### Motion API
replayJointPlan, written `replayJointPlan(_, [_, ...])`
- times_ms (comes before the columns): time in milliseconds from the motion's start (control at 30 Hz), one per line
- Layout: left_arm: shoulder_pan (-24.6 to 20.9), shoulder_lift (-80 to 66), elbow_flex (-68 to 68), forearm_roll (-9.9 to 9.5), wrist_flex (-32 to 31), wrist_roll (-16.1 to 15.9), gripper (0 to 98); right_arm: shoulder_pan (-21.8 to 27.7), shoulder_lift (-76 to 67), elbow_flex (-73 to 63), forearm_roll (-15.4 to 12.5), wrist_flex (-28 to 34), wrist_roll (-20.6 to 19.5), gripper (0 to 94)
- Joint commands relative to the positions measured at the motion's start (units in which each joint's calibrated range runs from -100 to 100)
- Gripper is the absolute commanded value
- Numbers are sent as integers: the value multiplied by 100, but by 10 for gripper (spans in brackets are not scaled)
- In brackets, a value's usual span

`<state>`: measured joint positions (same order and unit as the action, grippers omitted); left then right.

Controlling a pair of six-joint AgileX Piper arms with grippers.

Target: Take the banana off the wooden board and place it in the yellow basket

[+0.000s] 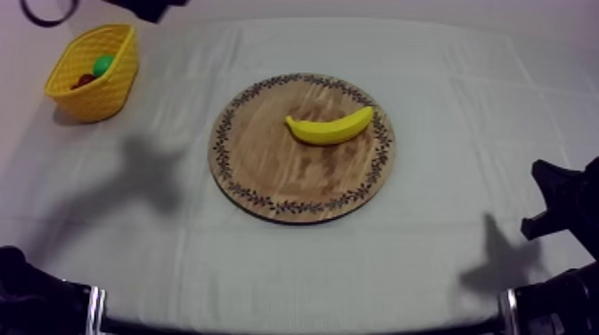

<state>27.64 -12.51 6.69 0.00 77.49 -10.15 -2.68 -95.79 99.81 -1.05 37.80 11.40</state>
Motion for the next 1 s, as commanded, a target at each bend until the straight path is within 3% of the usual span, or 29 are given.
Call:
replayJointPlan(0, [194,375,-76,-7,22,-39,0,0,3,-3,0,2,1,2])
replayJointPlan(300, [518,1347,-368,-41,33,-206,18,0,3,-3,0,2,-3,2])
replayJointPlan(533, [602,2337,-917,-70,74,-381,140,0,3,-3,0,2,-4,2])
replayJointPlan(633, [616,2764,-1227,-83,111,-469,253,0,3,-3,0,2,-4,2])
replayJointPlan(833, [636,3586,-1968,-143,392,-593,608,0,3,-3,0,2,-4,2])
replayJointPlan(967, [669,4010,-2292,-168,483,-578,730,0,3,-3,0,2,-4,2])
